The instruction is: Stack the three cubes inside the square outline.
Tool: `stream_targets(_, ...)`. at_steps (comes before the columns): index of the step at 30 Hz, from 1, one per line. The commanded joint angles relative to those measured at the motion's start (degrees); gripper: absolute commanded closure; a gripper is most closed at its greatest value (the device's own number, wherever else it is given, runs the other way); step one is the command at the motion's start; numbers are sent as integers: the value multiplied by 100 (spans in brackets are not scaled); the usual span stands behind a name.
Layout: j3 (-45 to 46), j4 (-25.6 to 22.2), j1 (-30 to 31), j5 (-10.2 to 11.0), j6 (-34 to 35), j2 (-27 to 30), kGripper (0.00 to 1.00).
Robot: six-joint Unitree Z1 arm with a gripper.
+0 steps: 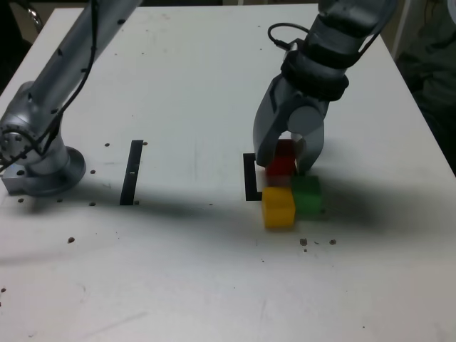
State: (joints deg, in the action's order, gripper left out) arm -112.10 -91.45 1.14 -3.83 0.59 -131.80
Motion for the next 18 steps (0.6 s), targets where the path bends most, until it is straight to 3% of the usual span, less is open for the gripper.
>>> stream_targets(1,42,-29,9,-17,6,54,78)
stream_targets(18,169,130,-21,-48,-86,-46,78)
